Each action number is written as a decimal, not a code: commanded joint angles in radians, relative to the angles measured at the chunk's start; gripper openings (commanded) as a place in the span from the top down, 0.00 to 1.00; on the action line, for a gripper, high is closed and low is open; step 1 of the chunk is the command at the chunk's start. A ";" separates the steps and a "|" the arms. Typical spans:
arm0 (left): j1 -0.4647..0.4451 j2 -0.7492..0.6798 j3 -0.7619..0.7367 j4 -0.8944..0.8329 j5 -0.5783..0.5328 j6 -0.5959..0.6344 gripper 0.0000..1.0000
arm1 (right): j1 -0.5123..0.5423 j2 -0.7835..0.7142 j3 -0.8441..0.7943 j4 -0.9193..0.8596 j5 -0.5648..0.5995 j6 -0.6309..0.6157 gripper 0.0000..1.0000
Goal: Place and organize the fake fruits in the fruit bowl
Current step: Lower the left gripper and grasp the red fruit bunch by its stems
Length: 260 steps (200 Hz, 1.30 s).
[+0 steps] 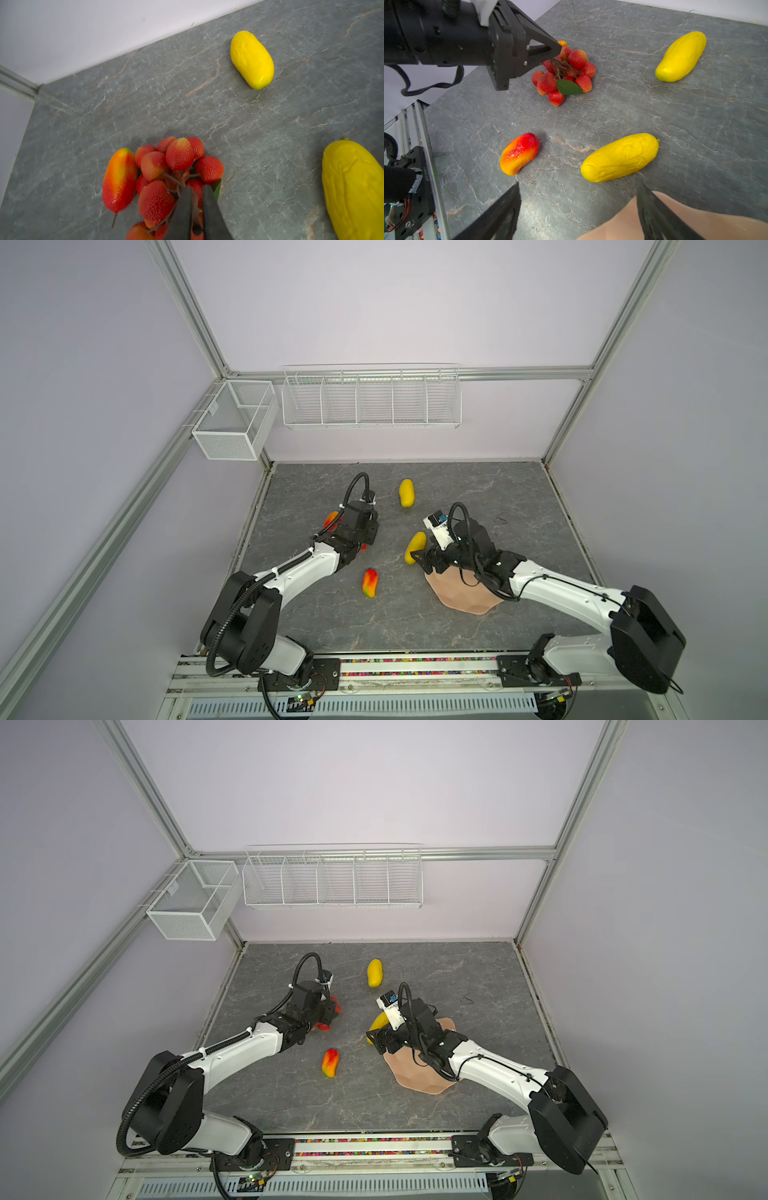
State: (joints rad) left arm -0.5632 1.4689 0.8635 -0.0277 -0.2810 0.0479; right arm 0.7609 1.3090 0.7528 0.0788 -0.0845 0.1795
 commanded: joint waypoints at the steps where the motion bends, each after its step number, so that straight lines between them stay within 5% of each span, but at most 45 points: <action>1: -0.003 -0.026 0.043 0.062 0.033 0.041 0.92 | -0.007 -0.070 -0.026 -0.030 0.055 -0.018 0.12; 76: -0.007 -0.149 0.095 -0.016 0.111 -0.002 0.99 | -0.023 -0.306 -0.134 -0.108 0.145 0.009 0.12; 105: -0.006 -0.102 0.116 -0.149 0.084 -0.035 0.75 | -0.024 -0.362 -0.170 -0.135 0.149 0.020 0.12; 118: -0.006 -0.053 0.130 -0.210 0.071 -0.053 0.67 | -0.025 -0.360 -0.171 -0.142 0.124 0.022 0.12; 172: -0.006 0.170 0.309 -0.439 0.010 -0.140 0.66 | -0.024 -0.257 -0.132 -0.112 0.052 0.022 0.12; 260: -0.007 0.250 0.386 -0.557 -0.084 -0.197 0.69 | -0.025 -0.198 -0.115 -0.089 0.044 0.014 0.12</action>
State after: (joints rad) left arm -0.5659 1.7317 1.2400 -0.5140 -0.3248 -0.1089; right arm 0.7406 1.0988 0.6189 -0.0368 -0.0238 0.1947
